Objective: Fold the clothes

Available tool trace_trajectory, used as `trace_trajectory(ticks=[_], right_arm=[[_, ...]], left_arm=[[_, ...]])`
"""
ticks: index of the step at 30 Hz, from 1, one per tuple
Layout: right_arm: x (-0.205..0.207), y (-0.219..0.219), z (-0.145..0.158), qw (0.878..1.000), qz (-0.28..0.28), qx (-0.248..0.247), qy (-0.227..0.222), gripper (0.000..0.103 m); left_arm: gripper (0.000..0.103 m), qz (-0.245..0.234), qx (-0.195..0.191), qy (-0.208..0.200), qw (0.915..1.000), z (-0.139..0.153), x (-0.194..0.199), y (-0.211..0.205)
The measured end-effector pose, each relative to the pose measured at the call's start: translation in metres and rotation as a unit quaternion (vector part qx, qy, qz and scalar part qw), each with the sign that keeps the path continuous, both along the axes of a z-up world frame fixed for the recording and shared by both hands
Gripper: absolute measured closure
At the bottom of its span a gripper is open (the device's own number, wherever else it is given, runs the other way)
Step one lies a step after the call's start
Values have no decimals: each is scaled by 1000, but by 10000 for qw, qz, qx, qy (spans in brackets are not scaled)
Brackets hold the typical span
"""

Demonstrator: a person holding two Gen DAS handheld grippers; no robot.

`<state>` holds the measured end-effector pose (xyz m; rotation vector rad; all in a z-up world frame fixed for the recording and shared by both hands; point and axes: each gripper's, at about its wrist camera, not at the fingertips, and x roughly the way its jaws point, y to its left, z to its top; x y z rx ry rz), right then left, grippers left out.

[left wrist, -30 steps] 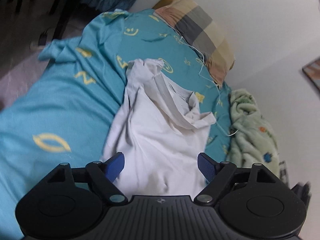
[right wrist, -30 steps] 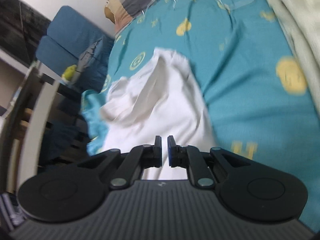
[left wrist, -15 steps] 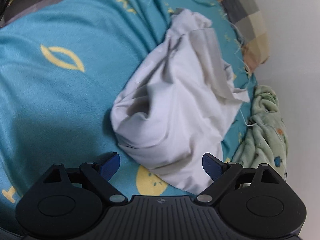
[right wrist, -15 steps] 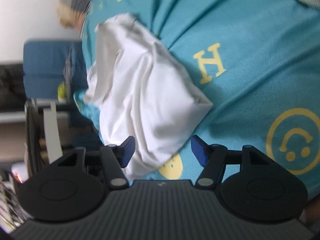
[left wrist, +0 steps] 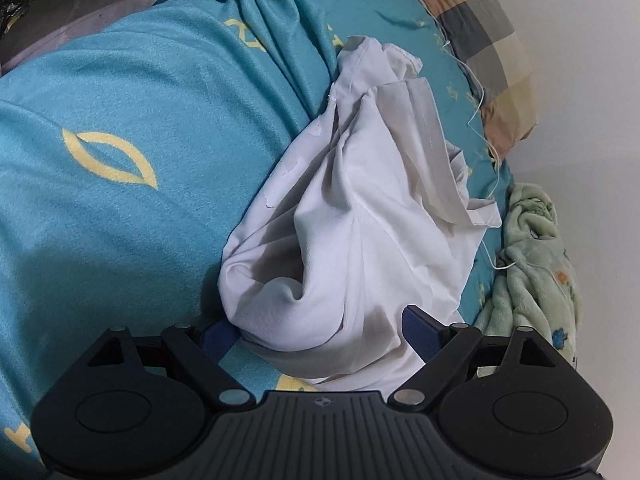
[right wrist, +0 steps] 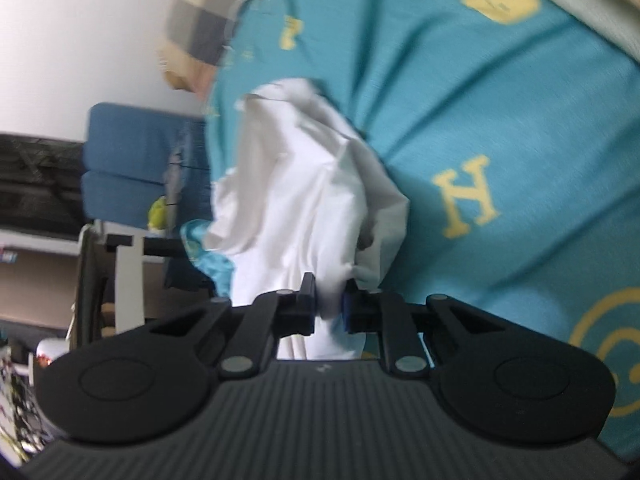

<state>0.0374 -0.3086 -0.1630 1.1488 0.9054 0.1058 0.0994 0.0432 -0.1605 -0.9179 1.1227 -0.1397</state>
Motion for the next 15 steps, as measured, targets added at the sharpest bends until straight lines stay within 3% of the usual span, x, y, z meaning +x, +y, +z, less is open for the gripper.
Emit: trace_trajectory(ticks=[7,12,15], right_arm=[[4,0,1,9999,38,-33,-97,89],[5,3,8,9994,59,9,-348,89],[4,4,14,9985,75,34,-538,89]], left_arm=[[14,-50,-108,-59,9999,9,-4,-2],[14,-209,-394,-51,9990,13,-11,-4],[13,-638,-946,-116,9934,16,-20,-12]])
